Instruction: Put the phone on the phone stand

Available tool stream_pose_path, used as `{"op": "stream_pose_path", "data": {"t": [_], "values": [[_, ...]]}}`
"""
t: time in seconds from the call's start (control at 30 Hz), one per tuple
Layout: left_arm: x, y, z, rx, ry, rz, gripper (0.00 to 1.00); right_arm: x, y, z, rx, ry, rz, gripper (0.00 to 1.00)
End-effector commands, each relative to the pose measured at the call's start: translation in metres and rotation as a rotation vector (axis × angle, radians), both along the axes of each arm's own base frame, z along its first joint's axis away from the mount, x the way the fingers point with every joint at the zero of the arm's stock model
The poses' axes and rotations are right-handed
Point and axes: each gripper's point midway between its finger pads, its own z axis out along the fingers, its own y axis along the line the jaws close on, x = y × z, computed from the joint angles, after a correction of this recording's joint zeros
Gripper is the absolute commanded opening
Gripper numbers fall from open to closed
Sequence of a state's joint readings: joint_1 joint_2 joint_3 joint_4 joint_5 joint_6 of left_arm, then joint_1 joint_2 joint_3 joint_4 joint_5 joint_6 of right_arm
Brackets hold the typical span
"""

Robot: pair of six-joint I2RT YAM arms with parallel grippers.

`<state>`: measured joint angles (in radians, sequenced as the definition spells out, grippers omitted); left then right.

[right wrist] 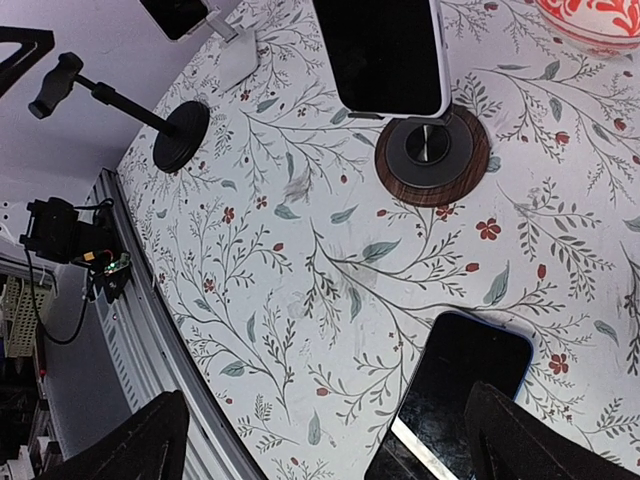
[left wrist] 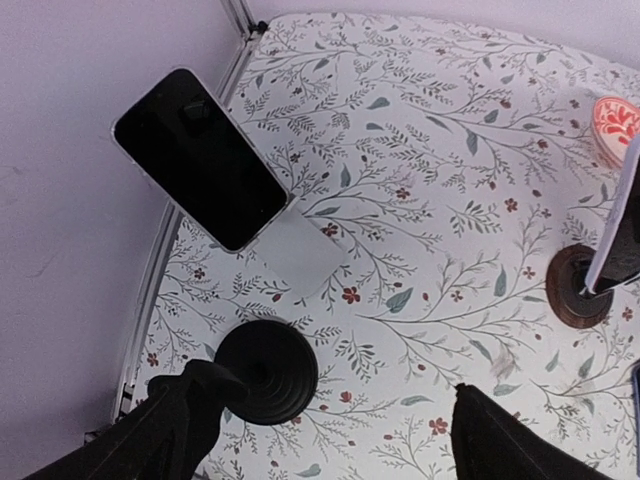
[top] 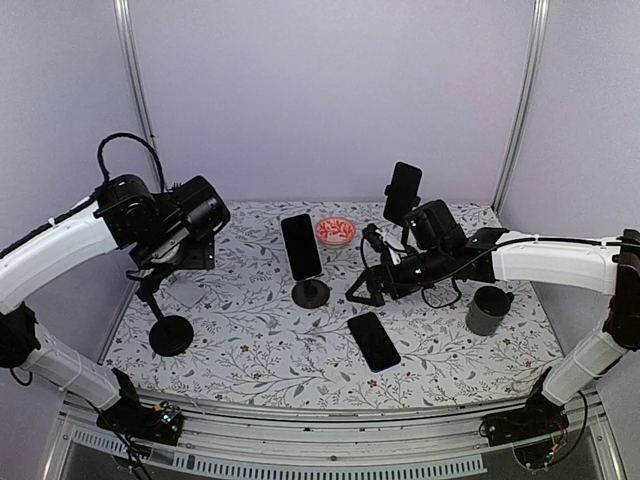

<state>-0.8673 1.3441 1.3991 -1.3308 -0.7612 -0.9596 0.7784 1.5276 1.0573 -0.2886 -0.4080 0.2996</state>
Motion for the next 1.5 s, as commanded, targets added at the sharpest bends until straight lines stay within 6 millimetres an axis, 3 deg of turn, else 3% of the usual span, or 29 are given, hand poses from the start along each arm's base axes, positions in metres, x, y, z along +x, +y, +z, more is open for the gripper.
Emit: {"op": "stream_pose_path", "data": {"t": [0.0,0.2,0.53,0.9,1.17,1.3,1.47], "values": [[-0.004,0.034,-0.002,0.065,0.047,0.029,0.93,0.001,0.005,0.005,0.034,-0.001,0.011,0.99],[0.001,0.053,-0.013,0.202,0.1,0.015,0.95,-0.001,0.006,0.003,0.046,0.014,0.011,0.99],[-0.005,0.061,-0.044,0.244,0.227,0.0,0.97,-0.001,0.006,0.0,0.043,0.015,0.014,0.99],[-0.009,0.072,-0.059,0.254,0.283,0.032,0.87,0.0,0.007,-0.002,0.04,0.012,0.021,0.99],[-0.006,0.069,-0.065,0.243,0.29,0.012,0.75,0.0,0.007,-0.005,0.034,0.016,0.026,0.99],[-0.001,0.059,-0.066,0.214,0.287,-0.043,0.54,0.0,0.007,-0.005,0.032,0.016,0.026,0.99],[0.007,0.05,-0.064,0.193,0.267,-0.078,0.44,0.0,0.006,-0.006,0.027,0.012,0.027,0.99]]}}
